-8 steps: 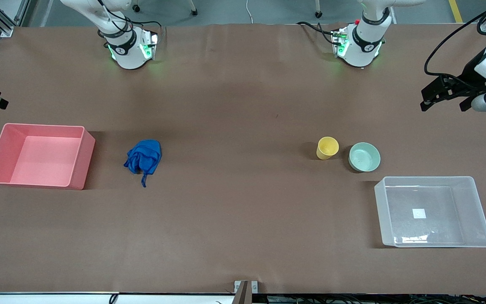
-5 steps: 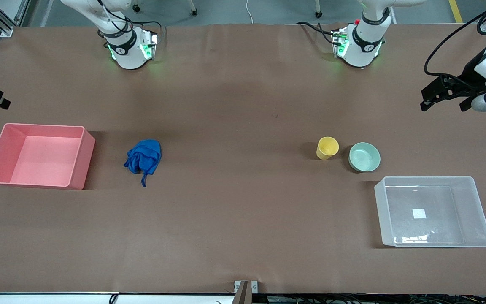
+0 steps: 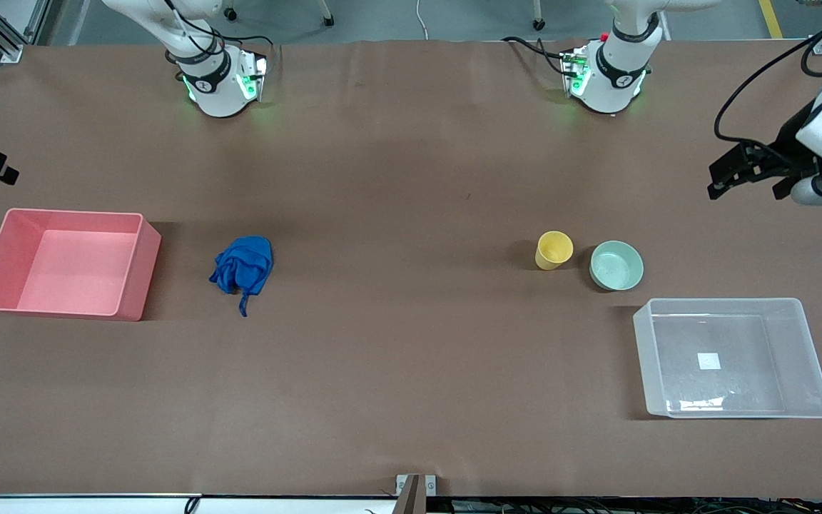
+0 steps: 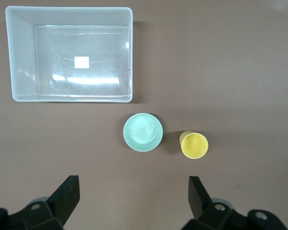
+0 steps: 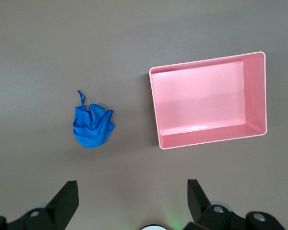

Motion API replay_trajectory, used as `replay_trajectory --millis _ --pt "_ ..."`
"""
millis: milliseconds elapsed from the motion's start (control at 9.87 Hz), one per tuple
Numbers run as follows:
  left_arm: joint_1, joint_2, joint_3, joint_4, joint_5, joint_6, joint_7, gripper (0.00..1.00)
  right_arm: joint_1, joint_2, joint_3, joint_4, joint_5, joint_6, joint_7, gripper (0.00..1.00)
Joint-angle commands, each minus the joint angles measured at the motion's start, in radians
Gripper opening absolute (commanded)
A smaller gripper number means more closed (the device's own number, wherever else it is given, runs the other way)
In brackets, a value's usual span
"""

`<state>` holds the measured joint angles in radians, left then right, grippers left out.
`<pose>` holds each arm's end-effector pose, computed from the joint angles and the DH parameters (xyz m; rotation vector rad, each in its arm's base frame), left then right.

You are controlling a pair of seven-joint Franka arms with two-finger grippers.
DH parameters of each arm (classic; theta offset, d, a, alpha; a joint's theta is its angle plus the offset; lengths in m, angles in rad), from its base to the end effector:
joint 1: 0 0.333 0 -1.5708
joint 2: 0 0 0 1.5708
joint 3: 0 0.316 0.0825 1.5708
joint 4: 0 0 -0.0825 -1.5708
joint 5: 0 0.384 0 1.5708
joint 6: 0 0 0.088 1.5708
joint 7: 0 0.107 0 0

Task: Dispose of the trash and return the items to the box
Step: 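Grasp the blue cloth with the right gripper while the left gripper grasps the bowl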

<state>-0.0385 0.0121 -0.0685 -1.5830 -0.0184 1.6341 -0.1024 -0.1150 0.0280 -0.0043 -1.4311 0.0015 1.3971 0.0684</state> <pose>0.5609 -0.0619 0.6177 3.1179 -0.0059 0.0574 0.5411 -0.0646 0.6591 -3.1234 0.2937 0.0972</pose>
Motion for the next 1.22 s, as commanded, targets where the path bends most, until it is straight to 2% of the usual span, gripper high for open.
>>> replay_trajectory --millis 0,203,507,709,912,1115 --pt "0.005 0.006 -0.001 -0.151 0.008 0.129 -0.002 0.98 0.018 -0.007 0.015 -0.020 0.008 0.000 -0.009 1.00" --pt "0.005 0.008 -0.002 -0.308 0.008 0.270 0.001 0.98 0.131 0.062 0.013 -0.101 0.000 0.092 0.016 1.00" --pt "0.006 0.014 -0.002 -0.526 0.006 0.496 0.009 0.98 0.276 0.188 0.012 -0.355 -0.009 0.468 0.195 1.00" --pt "0.021 0.029 -0.002 -0.645 0.008 0.628 0.020 0.97 0.320 0.269 0.012 -0.507 -0.023 0.729 0.203 1.00" --pt "0.026 0.075 -0.001 -0.722 0.008 0.748 0.035 0.96 0.318 0.300 0.012 -0.628 -0.070 0.905 0.202 1.00" --pt "0.113 0.143 -0.004 -0.727 0.008 0.791 0.142 0.95 0.313 0.326 0.012 -0.711 -0.084 1.031 0.202 1.00"
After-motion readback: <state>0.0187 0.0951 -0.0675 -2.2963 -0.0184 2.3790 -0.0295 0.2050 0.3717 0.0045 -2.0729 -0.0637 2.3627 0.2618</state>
